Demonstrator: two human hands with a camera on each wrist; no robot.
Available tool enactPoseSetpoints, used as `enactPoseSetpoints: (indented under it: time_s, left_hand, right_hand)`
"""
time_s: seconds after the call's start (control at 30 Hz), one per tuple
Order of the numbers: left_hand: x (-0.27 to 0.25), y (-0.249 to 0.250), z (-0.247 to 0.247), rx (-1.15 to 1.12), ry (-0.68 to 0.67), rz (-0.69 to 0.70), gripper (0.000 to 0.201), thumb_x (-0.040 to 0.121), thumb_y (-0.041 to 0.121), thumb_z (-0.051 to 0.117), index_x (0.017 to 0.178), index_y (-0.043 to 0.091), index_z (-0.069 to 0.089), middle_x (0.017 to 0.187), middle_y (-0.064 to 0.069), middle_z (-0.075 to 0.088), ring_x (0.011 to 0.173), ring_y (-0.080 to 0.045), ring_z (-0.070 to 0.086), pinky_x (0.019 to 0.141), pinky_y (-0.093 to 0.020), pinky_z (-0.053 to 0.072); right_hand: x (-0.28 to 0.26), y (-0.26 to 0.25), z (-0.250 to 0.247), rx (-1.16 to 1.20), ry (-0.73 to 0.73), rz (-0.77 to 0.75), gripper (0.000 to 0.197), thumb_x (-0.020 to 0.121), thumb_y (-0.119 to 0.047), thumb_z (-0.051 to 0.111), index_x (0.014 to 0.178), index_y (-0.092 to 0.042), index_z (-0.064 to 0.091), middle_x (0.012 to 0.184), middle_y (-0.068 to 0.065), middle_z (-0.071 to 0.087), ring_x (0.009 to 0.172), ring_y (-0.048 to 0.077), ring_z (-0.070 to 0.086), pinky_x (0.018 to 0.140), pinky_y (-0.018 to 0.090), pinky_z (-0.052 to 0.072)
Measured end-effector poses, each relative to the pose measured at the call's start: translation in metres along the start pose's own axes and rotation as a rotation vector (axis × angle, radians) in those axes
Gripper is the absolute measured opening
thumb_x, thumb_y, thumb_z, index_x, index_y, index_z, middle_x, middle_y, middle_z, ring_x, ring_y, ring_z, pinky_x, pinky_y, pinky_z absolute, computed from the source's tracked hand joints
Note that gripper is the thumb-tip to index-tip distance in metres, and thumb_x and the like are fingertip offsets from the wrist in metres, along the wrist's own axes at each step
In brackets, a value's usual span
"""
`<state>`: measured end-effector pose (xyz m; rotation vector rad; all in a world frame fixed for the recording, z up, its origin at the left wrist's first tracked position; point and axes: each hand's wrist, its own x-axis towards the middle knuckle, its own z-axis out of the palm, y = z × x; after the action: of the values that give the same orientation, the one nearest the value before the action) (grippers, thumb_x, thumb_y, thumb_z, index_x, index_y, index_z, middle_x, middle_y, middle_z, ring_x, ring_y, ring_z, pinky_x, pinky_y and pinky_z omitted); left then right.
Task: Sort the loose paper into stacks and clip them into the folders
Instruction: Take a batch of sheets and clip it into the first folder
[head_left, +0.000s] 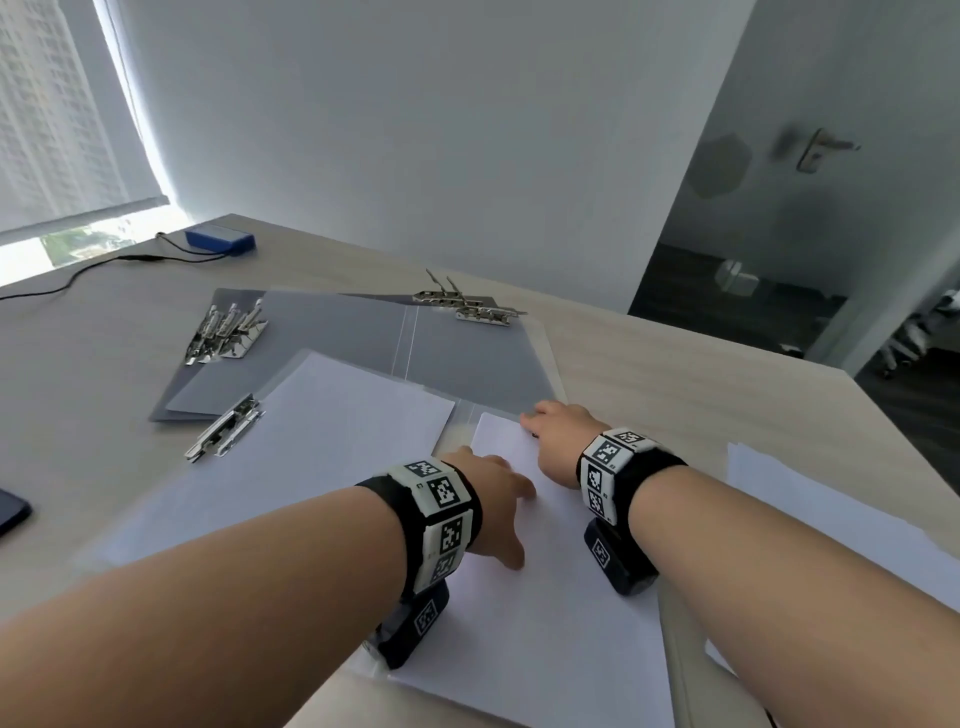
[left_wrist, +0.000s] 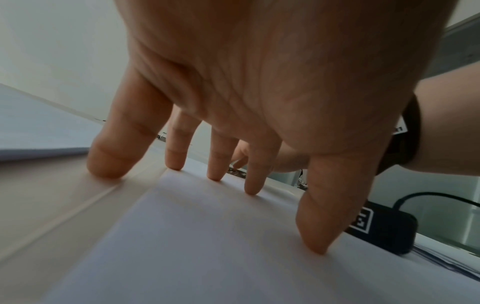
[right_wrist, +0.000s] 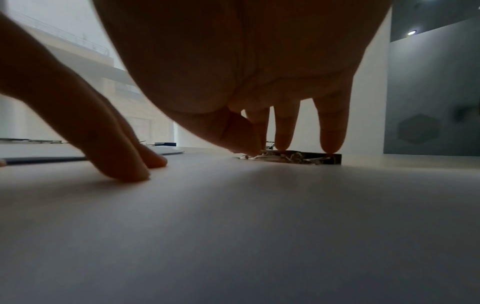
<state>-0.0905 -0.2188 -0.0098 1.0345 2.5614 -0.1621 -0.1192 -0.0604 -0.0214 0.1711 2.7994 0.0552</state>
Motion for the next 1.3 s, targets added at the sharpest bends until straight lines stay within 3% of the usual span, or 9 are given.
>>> enactPoseSetpoints:
  time_s: [0.3, 0.4, 0.53, 0.63, 0.73, 0.9, 1.07, 1.2, 1.3]
  left_hand:
    - [-0.002, 0.000, -0.002, 0.000, -0.009, -0.012, 0.081, 0.075, 0.065, 0.063, 0.146, 0.046, 0.028, 0.157, 0.006, 0.030, 0.133, -0.030, 0.039, 0.100, -0.044, 0.043]
    - [-0.005, 0.001, -0.002, -0.006, -0.030, -0.023, 0.088, 0.070, 0.072, 0.062, 0.147, 0.047, 0.026, 0.160, 0.009, 0.022, 0.137, -0.030, 0.034, 0.105, -0.045, 0.039]
    - [-0.010, 0.003, -0.004, 0.003, -0.067, -0.035, 0.098, 0.063, 0.077, 0.065, 0.147, 0.048, 0.024, 0.161, 0.011, 0.018, 0.140, -0.030, 0.031, 0.109, -0.049, 0.036]
    - [-0.014, 0.007, -0.005, 0.001, -0.054, -0.044, 0.097, 0.062, 0.076, 0.067, 0.145, 0.047, 0.027, 0.160, 0.011, 0.023, 0.139, -0.028, 0.034, 0.108, -0.048, 0.037]
    - [-0.016, 0.010, -0.006, -0.005, -0.050, -0.059, 0.097, 0.061, 0.075, 0.068, 0.145, 0.046, 0.029, 0.158, 0.011, 0.027, 0.137, -0.027, 0.036, 0.107, -0.046, 0.038]
    - [-0.019, 0.015, -0.008, -0.044, -0.040, -0.085, 0.095, 0.064, 0.067, 0.074, 0.145, 0.043, 0.031, 0.157, 0.009, 0.028, 0.138, -0.026, 0.036, 0.108, -0.043, 0.036]
    - [-0.020, 0.014, -0.007, -0.075, -0.020, -0.099, 0.096, 0.065, 0.064, 0.075, 0.147, 0.040, 0.031, 0.160, 0.008, 0.024, 0.141, -0.024, 0.034, 0.111, -0.041, 0.033]
    - [-0.017, 0.010, -0.002, -0.139, -0.002, -0.116, 0.100, 0.062, 0.064, 0.077, 0.147, 0.040, 0.031, 0.160, 0.006, 0.020, 0.142, -0.022, 0.034, 0.113, -0.041, 0.034]
    - [-0.017, 0.009, -0.002, -0.199, 0.008, -0.127, 0.101, 0.062, 0.062, 0.079, 0.147, 0.040, 0.030, 0.163, 0.004, 0.009, 0.146, -0.021, 0.028, 0.115, -0.041, 0.031]
  right_hand:
    - [0.000, 0.006, -0.002, 0.270, -0.029, -0.005, 0.069, 0.092, -0.008, 0.041, 0.158, -0.018, 0.020, 0.167, 0.003, 0.004, 0.153, 0.024, 0.015, 0.120, 0.031, 0.022]
    - [-0.028, 0.019, 0.008, 0.555, 0.106, 0.035, 0.062, 0.086, -0.018, 0.051, 0.147, -0.021, 0.044, 0.156, 0.003, 0.032, 0.142, 0.023, 0.037, 0.105, 0.025, 0.036]
    - [-0.083, 0.038, 0.026, 0.953, 0.376, 0.228, 0.037, 0.092, -0.016, 0.053, 0.127, -0.020, 0.064, 0.123, -0.004, 0.061, 0.099, 0.011, 0.059, 0.071, 0.022, 0.041]
    - [-0.123, 0.050, 0.036, 1.242, 0.488, 0.389, 0.022, 0.092, -0.021, 0.054, 0.108, -0.023, 0.069, 0.103, -0.009, 0.065, 0.102, 0.015, 0.060, 0.079, 0.028, 0.047]
    - [-0.150, 0.049, 0.043, 1.450, 0.378, 0.476, 0.019, 0.094, -0.028, 0.052, 0.105, -0.025, 0.068, 0.109, 0.000, 0.062, 0.105, 0.022, 0.058, 0.085, 0.041, 0.046]
    - [-0.160, 0.043, 0.045, 1.560, 0.319, 0.502, 0.020, 0.093, -0.029, 0.053, 0.109, -0.027, 0.064, 0.113, -0.009, 0.056, 0.109, 0.016, 0.051, 0.094, 0.048, 0.048]
    - [-0.164, 0.053, 0.039, 1.781, 0.314, 0.634, 0.007, 0.091, -0.023, 0.056, 0.098, -0.022, 0.058, 0.098, 0.002, 0.053, 0.087, 0.021, 0.053, 0.068, 0.036, 0.046]
    - [-0.181, 0.054, 0.051, 1.943, 0.117, 0.497, 0.023, 0.090, -0.021, 0.058, 0.106, -0.006, 0.066, 0.088, 0.010, 0.066, 0.067, 0.022, 0.057, 0.057, 0.030, 0.045]
    - [-0.199, 0.046, 0.066, 1.906, -0.018, 0.326, 0.031, 0.094, -0.020, 0.057, 0.116, -0.002, 0.068, 0.104, 0.013, 0.073, 0.089, 0.029, 0.069, 0.075, 0.038, 0.057]
